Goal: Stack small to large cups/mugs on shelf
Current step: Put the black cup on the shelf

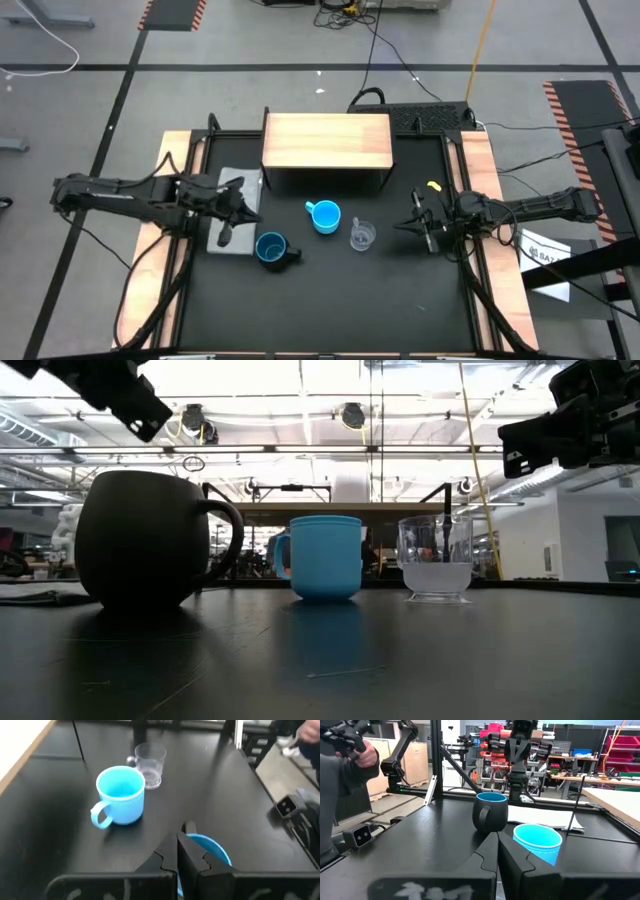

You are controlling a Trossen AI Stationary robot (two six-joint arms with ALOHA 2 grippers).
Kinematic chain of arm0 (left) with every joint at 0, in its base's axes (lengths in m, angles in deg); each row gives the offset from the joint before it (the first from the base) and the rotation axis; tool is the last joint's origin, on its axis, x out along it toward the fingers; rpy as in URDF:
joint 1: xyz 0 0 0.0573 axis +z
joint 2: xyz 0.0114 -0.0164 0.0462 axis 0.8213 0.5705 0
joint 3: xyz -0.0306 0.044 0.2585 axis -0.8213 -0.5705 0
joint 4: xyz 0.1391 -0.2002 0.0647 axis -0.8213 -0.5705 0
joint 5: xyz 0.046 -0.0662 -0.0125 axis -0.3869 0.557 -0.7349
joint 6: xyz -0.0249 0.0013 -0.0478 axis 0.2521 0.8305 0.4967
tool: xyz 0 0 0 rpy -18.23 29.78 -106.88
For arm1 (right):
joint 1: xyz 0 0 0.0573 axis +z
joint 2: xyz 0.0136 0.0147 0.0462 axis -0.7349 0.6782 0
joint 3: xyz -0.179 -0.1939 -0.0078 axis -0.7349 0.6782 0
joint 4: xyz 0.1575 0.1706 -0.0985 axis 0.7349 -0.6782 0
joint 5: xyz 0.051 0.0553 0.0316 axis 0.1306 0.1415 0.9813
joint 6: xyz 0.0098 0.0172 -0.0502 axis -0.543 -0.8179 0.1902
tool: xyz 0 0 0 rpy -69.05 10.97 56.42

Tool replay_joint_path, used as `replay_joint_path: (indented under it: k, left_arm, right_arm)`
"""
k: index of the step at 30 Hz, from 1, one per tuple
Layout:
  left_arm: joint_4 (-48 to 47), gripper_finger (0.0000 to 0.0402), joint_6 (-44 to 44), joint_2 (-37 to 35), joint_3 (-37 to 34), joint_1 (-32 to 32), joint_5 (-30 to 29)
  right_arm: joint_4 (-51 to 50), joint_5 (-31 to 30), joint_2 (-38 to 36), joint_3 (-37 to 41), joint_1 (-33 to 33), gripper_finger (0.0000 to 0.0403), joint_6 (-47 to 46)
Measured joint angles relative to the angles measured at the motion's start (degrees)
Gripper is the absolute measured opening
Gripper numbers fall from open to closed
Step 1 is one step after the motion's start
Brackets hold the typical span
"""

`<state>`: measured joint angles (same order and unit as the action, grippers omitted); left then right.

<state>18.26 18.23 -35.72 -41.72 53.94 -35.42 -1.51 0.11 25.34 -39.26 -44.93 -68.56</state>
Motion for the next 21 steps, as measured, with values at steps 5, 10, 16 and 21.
replay_joint_path:
  k: [5,10,16,21]
  left_arm:
    - [-8.44,0.0000,0.07,3.79,7.85,0.00,0.02]
    - [-14.40,0.0000,1.53,8.99,10.57,0.00,3.29]
    - [-14.22,0.0000,2.35,15.85,10.66,-0.69,4.50]
    - [-13.25,0.0000,2.27,18.64,10.66,-0.76,4.50]
  right_arm:
    - [-0.42,0.00,0.00,0.00,0.00,0.0000,-0.02]
    - [-0.39,0.00,0.00,0.01,0.00,0.0000,0.00]
    - [-0.44,0.01,0.01,0.01,-0.01,0.0000,0.01]
    - [-0.45,0.00,0.02,0.02,0.00,0.0000,0.00]
